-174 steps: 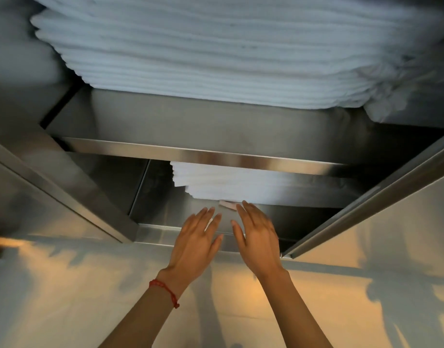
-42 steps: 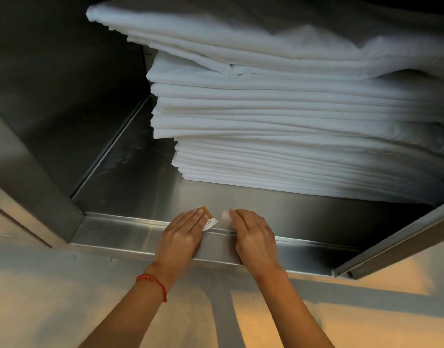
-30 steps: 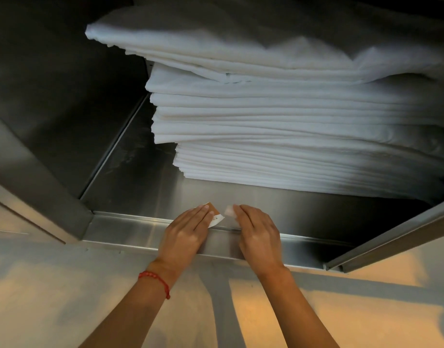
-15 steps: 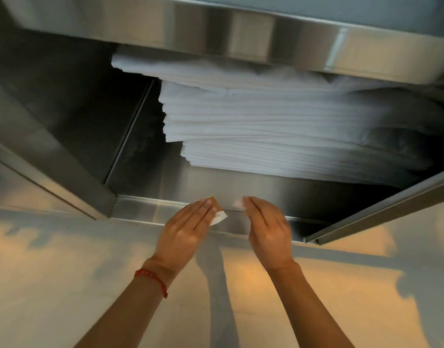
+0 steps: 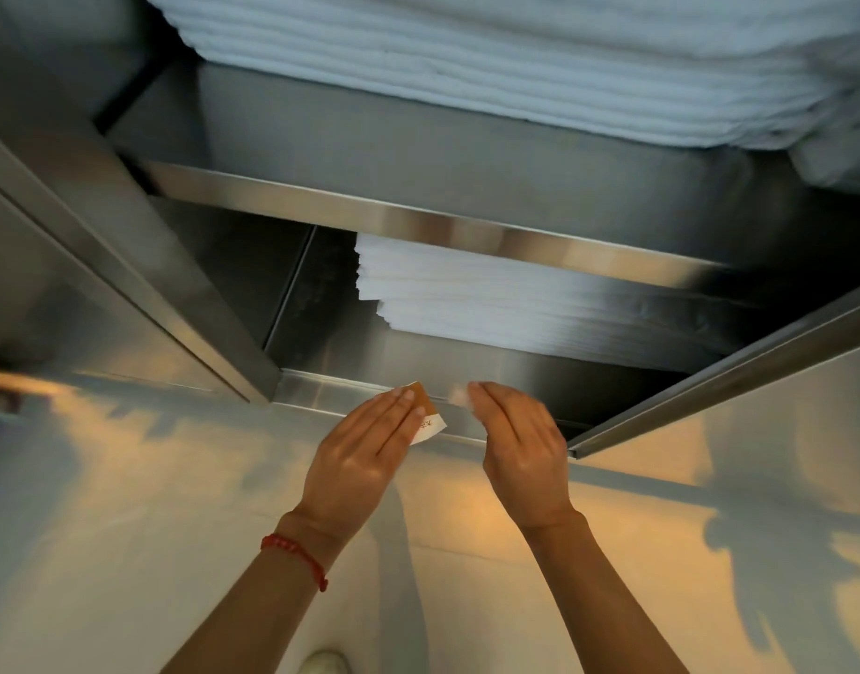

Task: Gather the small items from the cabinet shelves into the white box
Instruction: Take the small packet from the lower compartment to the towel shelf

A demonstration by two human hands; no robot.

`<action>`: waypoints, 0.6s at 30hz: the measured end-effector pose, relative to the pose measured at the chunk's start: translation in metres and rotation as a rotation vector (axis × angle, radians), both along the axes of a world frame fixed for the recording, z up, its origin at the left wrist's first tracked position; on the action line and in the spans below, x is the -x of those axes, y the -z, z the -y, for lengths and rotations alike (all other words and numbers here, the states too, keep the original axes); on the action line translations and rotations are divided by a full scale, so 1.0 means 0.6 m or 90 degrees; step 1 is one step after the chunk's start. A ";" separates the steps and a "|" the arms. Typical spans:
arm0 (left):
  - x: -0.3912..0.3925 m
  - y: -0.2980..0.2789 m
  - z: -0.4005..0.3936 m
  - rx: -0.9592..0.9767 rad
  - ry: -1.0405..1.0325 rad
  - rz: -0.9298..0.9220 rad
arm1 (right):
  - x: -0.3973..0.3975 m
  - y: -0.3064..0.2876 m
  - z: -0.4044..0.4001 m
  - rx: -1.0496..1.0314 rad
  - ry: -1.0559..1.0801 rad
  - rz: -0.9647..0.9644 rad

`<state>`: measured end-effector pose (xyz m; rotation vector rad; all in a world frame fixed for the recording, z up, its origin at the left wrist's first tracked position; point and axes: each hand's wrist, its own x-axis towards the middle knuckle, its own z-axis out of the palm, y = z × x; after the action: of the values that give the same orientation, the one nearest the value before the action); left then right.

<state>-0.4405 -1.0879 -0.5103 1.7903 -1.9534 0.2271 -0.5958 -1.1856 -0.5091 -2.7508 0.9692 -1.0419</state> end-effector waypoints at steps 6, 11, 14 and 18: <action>0.003 -0.123 -0.037 0.041 -0.042 0.022 | -0.003 -0.126 -0.026 0.036 -0.038 0.019; 0.002 -0.226 -0.059 0.077 -0.062 0.032 | -0.008 -0.228 -0.037 0.098 -0.081 0.042; 0.000 -0.283 -0.068 0.101 -0.076 0.038 | -0.014 -0.291 -0.038 0.123 -0.106 0.067; -0.008 -0.364 -0.079 0.123 -0.098 0.047 | -0.021 -0.367 -0.040 0.159 -0.121 0.084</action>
<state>-0.4360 -1.0405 -0.2917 1.8262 -1.7764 0.5224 -0.5833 -1.1613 -0.2890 -2.8479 0.5816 -1.3723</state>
